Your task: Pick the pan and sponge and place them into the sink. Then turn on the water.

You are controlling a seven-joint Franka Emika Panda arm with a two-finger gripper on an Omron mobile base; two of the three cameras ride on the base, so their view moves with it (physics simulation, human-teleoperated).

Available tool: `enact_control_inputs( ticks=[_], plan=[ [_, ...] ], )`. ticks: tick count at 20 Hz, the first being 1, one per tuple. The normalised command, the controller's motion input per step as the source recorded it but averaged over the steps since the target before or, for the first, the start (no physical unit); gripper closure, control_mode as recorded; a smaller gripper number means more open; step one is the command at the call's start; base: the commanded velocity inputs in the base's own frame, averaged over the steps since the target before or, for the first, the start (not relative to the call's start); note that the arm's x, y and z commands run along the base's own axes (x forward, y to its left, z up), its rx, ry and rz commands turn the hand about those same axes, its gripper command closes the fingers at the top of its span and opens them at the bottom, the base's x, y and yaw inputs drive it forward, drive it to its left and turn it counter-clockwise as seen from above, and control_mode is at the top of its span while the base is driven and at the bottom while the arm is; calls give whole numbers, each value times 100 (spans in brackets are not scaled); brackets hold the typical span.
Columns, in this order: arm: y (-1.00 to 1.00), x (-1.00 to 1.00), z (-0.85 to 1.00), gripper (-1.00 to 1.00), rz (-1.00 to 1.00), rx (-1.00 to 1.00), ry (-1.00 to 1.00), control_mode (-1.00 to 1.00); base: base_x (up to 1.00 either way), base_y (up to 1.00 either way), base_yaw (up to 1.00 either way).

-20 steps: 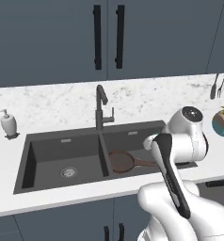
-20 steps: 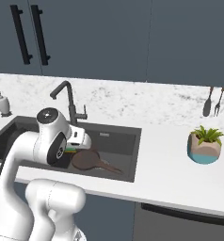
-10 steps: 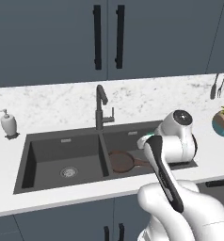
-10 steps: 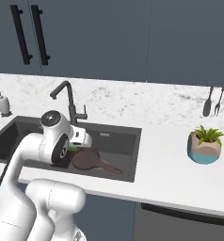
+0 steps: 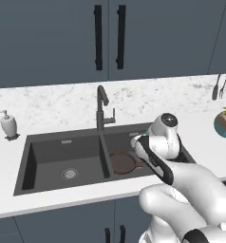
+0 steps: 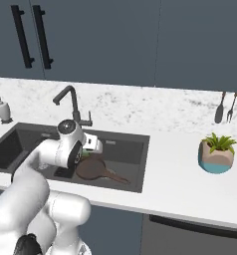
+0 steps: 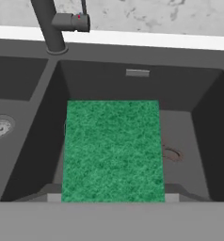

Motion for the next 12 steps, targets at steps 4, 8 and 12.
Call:
enact_control_inputs(
  ticks=[4, 8, 12],
  plan=[
    [0, 68, -47, 100, 1, 2, 5, -100, 0, 0, 0],
    [0, 47, -64, 100, 0, 0, 9, -100, 0, 0, 0],
    [0, 33, -64, 100, 0, 0, 7, -100, 0, 0, 0]
  ],
)
